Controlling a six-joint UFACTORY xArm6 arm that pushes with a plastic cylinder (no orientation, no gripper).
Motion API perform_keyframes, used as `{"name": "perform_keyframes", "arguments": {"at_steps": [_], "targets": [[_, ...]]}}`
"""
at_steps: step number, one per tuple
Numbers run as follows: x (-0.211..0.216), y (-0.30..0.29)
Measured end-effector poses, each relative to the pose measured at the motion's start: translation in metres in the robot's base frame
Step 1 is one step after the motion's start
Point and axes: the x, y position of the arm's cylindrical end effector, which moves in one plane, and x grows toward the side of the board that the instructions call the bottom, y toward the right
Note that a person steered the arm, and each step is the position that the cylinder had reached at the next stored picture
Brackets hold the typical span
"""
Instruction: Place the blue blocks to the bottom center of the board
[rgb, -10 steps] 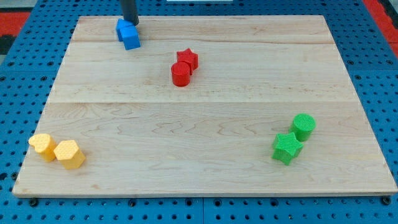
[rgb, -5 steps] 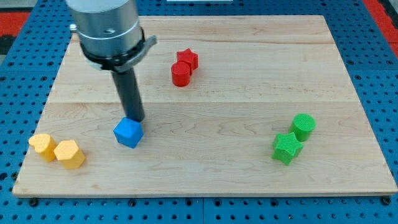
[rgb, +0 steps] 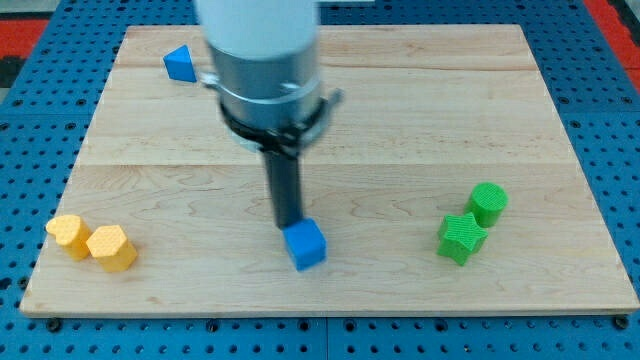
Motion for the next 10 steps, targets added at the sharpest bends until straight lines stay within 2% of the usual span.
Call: {"name": "perform_keyframes", "arguments": {"at_steps": [1,2,3,4,5,6,8,9,10], "targets": [[-0.024,-0.035],[-0.079,-0.135],[-0.142,-0.212],[-0.224,-0.234],[-0.293,-0.227],[-0.273,-0.155],[-0.107,-0.073],[-0.054,-0.063],[-0.044,-0.095]]}}
